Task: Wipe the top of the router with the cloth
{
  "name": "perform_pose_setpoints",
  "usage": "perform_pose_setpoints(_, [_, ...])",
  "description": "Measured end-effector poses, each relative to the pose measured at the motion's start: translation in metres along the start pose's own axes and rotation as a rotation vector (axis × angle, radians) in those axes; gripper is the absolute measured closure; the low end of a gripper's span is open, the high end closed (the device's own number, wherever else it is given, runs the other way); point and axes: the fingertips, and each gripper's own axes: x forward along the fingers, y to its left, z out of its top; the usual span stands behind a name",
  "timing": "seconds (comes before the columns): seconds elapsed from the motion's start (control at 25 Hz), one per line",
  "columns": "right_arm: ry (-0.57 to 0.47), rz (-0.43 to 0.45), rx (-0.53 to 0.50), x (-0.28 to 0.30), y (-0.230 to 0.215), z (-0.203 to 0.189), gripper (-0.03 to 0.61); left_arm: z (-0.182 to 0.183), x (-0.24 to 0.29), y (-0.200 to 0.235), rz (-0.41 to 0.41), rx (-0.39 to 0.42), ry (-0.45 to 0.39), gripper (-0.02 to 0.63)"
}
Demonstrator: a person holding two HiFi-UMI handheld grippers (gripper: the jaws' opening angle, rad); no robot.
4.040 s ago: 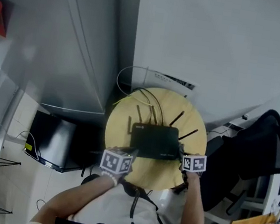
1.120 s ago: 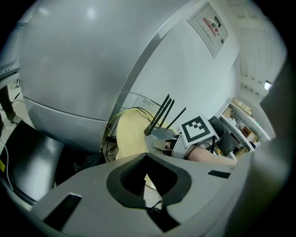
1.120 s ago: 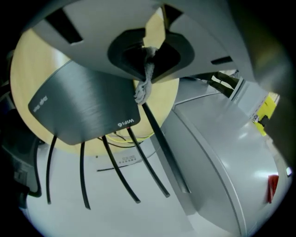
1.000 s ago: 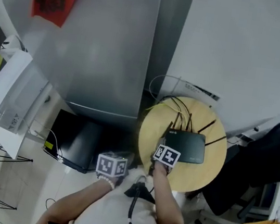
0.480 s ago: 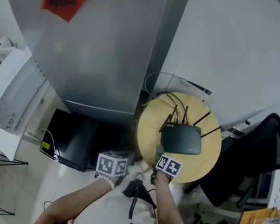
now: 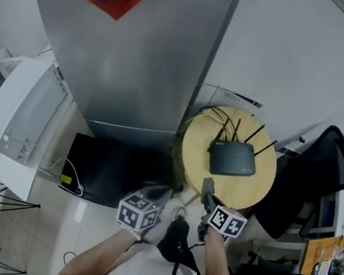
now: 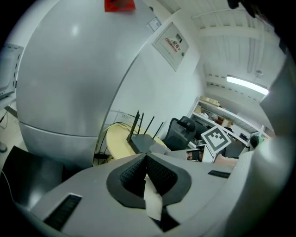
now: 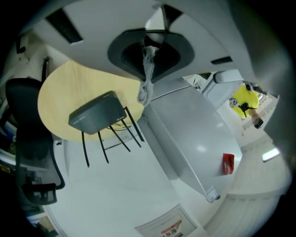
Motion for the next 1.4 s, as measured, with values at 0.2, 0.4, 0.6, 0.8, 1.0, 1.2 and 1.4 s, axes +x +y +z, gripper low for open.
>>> perform_pose_setpoints(0.2, [-0.077,0.058,0.014,-0.055,0.028,-0.019,0.543,0.004,-0.013,-0.013,-0.014,0.033,-0.017,0.615])
perform_pose_setpoints(0.4, [-0.116,0.027,0.058,-0.102,0.01,-0.034,0.543,-0.005,0.002,-0.054,-0.053,0.024,-0.003,0.615])
perform_pose_setpoints(0.6, [-0.166,-0.011,0.066,-0.148,-0.028,-0.03,0.545,-0.014,0.028,-0.112,-0.108,0.038,0.017,0.615])
perform_pose_setpoints(0.8, [-0.2,-0.046,0.064,-0.172,-0.048,-0.027,0.545,-0.016,0.034,-0.145,-0.131,0.075,0.022,0.615])
perform_pose_setpoints(1.0, [-0.223,-0.02,0.05,-0.183,-0.047,-0.018,0.545,-0.016,0.036,-0.156,-0.12,0.077,0.015,0.615])
perform_pose_setpoints(1.2, [-0.221,-0.01,0.05,-0.188,-0.052,-0.02,0.545,-0.022,0.039,-0.165,-0.12,0.076,0.024,0.615])
perform_pose_setpoints(1.4, [-0.214,0.004,0.049,-0.189,-0.051,-0.02,0.545,-0.026,0.039,-0.17,-0.122,0.068,0.026,0.615])
